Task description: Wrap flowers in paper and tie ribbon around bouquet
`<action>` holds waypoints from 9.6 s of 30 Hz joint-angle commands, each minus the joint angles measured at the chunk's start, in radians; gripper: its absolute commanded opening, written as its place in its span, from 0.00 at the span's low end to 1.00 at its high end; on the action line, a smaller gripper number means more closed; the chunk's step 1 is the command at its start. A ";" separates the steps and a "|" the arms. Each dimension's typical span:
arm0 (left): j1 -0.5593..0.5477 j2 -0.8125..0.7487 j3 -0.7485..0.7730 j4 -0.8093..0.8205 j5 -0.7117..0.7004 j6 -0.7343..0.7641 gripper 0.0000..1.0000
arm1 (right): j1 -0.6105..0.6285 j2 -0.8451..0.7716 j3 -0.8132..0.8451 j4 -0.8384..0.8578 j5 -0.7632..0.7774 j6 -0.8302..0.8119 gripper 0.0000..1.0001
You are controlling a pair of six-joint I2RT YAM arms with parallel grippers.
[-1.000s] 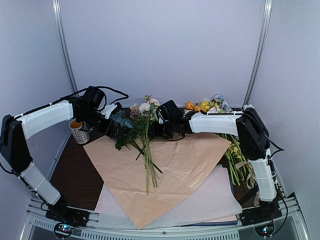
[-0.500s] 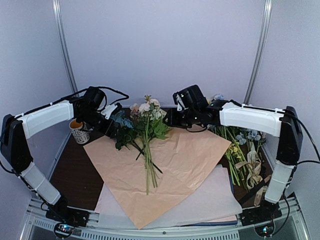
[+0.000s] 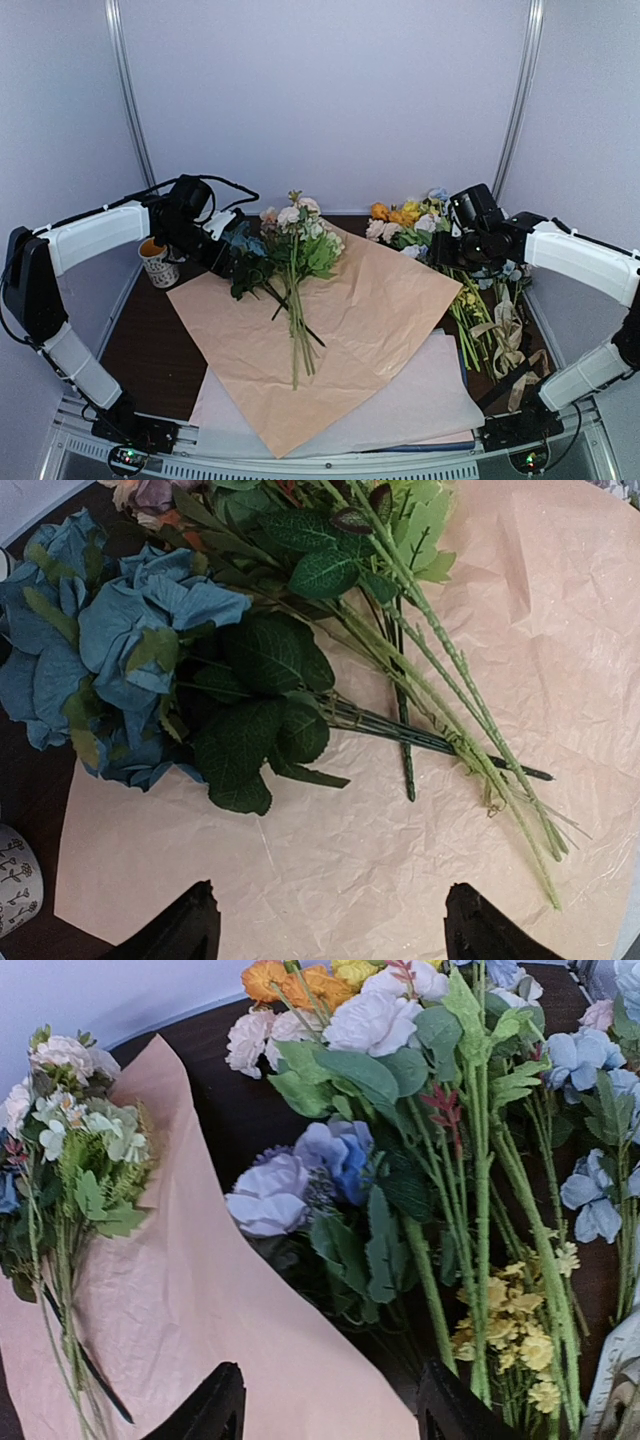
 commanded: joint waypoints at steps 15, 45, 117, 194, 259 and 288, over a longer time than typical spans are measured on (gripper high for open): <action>-0.055 -0.310 -0.252 0.065 -0.038 -0.036 0.80 | -0.071 -0.049 -0.159 -0.054 -0.131 -0.060 0.77; -1.020 -0.318 -0.527 0.155 -0.008 0.483 0.78 | -0.082 0.084 -0.097 0.073 -0.193 -0.116 0.00; -0.771 -0.356 -0.526 0.354 -0.077 0.357 0.36 | 0.651 0.166 -0.441 0.743 -0.411 -0.811 0.00; -0.376 -0.226 -0.656 0.477 0.085 -0.232 0.00 | 0.323 0.339 -0.223 0.544 -0.752 -0.247 0.27; -0.322 -0.161 -0.670 0.265 0.046 -0.311 0.00 | 0.210 0.210 -0.363 0.224 -0.576 -0.148 0.00; -0.322 -0.065 -0.613 0.242 0.111 -0.261 0.00 | 0.425 0.214 0.083 0.126 -0.494 -0.213 0.24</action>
